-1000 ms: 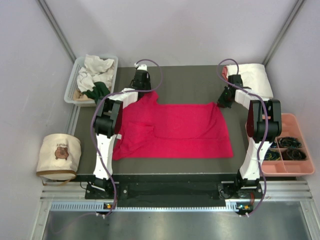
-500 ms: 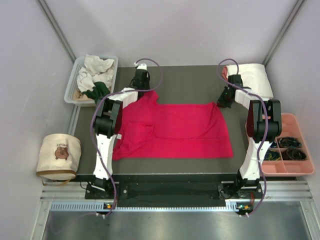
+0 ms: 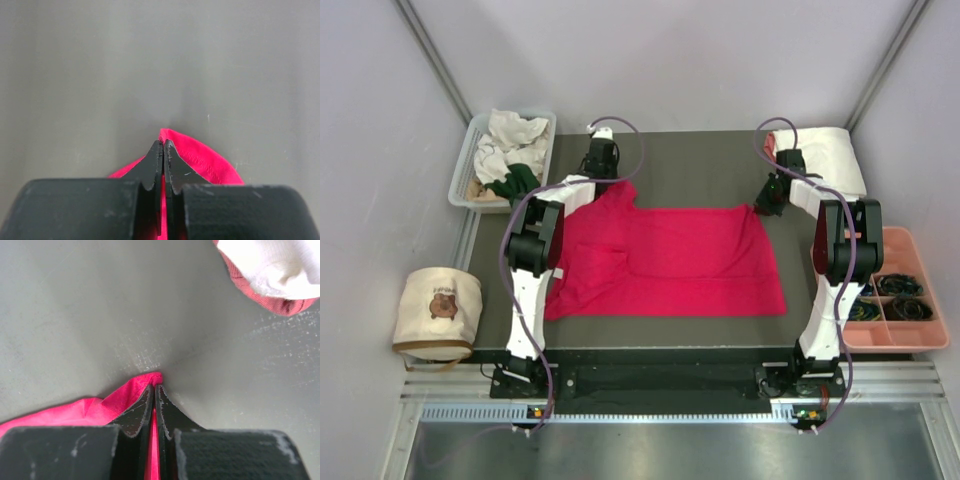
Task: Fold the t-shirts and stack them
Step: Grap the side of the flattened tshirt furthest away from the robot with both arms
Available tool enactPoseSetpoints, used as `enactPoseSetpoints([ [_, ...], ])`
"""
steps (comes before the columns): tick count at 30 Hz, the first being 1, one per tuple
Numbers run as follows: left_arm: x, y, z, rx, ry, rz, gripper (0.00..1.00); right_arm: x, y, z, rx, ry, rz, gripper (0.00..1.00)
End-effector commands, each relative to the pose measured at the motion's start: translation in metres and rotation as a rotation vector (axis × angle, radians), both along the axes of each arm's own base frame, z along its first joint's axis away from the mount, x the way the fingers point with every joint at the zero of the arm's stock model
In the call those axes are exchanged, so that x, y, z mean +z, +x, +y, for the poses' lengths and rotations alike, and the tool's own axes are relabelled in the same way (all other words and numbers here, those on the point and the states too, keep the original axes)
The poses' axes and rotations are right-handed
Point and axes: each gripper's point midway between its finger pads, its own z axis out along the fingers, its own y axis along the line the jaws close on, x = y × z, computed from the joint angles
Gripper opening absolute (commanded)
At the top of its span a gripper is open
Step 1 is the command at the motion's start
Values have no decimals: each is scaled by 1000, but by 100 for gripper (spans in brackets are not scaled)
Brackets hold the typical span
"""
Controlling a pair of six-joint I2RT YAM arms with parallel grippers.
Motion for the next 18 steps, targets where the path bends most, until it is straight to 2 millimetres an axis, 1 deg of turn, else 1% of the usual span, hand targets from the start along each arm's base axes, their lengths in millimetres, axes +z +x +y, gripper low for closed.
enactPoseSetpoints([
  [1, 87, -1, 8, 26, -14, -145, 0, -18, -11, -5, -4, -7, 46, 0],
  [2, 83, -6, 11, 32, -6, -135, 0, -13, -11, -5, -5, -6, 35, 0],
  [3, 86, -9, 13, 37, -2, -138, 0, -13, -12, -5, -5, -4, 35, 0],
  [4, 97, -12, 16, 46, -2, -157, 0, -10, -12, -5, -6, -2, 29, 0],
  [5, 93, -17, 19, 49, 4, -149, 0, -5, -12, -4, -5, -1, 20, 0],
  [6, 94, -20, 20, 51, 7, -149, 0, -1, -11, -5, -7, -1, 12, 0],
  [7, 100, -23, 22, 57, 7, -160, 0, 3, -11, -5, -8, -6, 5, 0],
  [8, 97, -27, 23, 57, 8, -152, 0, 6, -12, -6, -11, -10, 4, 0],
  [9, 98, -29, 24, 59, 5, -153, 0, 15, -12, -8, -15, -19, -14, 0],
  [10, 103, -31, 25, 60, 2, -159, 0, 19, -12, -9, -18, -21, -19, 0],
  [11, 100, -35, 25, 57, 0, -150, 0, 24, -14, -9, -19, -24, -22, 0],
  [12, 101, -37, 25, 58, -7, -151, 0, 32, -15, -10, -22, -28, -37, 0],
  [13, 106, -40, 24, 56, -13, -158, 0, 38, -16, -10, -23, -29, -48, 0],
  [15, 103, -46, 27, 62, -19, -148, 0, 43, -21, -11, -28, -31, -52, 0],
  [16, 109, -50, 28, 64, -26, -155, 0, 56, -22, -12, -31, -32, -81, 0],
  [17, 103, -55, 29, 66, -24, -142, 0, 60, -24, -12, -37, -32, -89, 0],
  [18, 103, -58, 29, 66, -30, -140, 0, 63, -29, -13, -38, -37, -89, 0],
])
